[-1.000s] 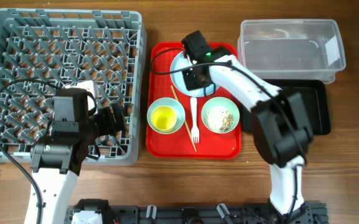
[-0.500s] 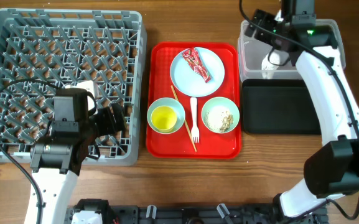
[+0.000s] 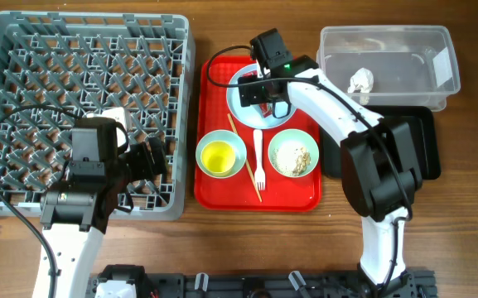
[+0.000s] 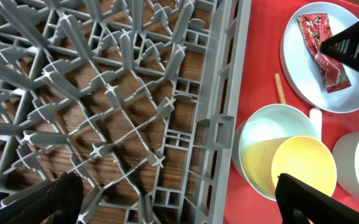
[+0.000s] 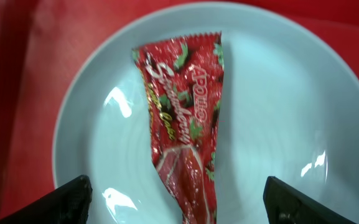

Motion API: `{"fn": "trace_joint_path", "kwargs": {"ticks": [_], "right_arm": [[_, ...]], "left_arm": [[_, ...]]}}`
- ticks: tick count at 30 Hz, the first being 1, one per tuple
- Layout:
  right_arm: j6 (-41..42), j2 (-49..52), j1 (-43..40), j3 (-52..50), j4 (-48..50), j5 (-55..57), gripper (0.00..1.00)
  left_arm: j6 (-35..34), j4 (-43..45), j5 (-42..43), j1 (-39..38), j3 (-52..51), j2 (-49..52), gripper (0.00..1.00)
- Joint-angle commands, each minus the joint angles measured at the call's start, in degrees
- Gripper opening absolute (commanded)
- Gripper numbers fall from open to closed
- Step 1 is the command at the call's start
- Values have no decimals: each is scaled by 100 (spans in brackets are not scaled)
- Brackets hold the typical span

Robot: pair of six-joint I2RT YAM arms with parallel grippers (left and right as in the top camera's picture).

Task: Sort waste into correct bins and load items into the dishwasher rack
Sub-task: 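Grasp the red snack wrapper with the right gripper, drop into clear bin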

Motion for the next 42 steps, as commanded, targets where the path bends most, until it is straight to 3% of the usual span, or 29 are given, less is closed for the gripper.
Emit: {"fn": "trace_joint_path", "kwargs": {"ticks": [1, 11, 14, 16, 19, 24, 26, 30, 31, 32, 33, 34, 35, 37, 39, 40, 42], "right_arm": [[439, 144, -15, -63, -31, 280, 86], [581, 219, 7, -514, -63, 269, 72], [579, 216, 7, -518, -37, 234, 40], [573, 212, 7, -518, -79, 50, 4], [566, 9, -22, -452, -354, 125, 4], [748, -1438, -422, -387, -459, 911, 4], [1237, -2011, -946, -387, -479, 1158, 4], [2785, -1958, -1878, -476, -935, 1128, 4], [2861, -1917, -2041, -476, -898, 1058, 5], [2815, -1880, -2192, -476, -656, 809, 39], [2806, -1873, -2264, -476, -588, 678, 79], [2618, -1873, -2273, -474, -595, 669, 86], [1893, -1886, -2273, -466, -592, 531, 93], [1659, -2046, -2271, -420, -734, 498, 100], [1419, -2455, -2267, -407, -1080, 238, 100], [907, -2715, -2260, -409, -1462, -446, 99], [667, -3075, -2079, -444, -2317, -761, 92]], "left_arm": [[-31, 2, 11, -20, 136, 7, 100], [-31, -2, 11, -20, 136, 7, 100], [-31, -7, 11, -20, 136, 7, 100], [-31, -46, 11, -20, 136, 7, 100], [-31, -81, 11, -20, 136, 7, 100], [-31, -81, 11, -20, 136, 7, 100], [-31, -79, 9, -20, 136, 7, 100], [-31, -81, 9, -20, 136, 7, 100], [-31, -79, 11, -20, 136, 7, 100], [-31, -81, 11, -20, 136, 7, 100], [-31, -81, 11, -20, 136, 7, 100], [-31, -81, 11, -20, 136, 7, 100], [-31, -81, 11, -20, 136, 7, 100], [-31, -81, 9, -20, 136, 7, 100], [-31, -79, 9, -20, 136, 7, 100], [-31, -81, 9, -20, 136, 7, 100], [-31, -55, 9, -20, 136, 7, 100]]}}
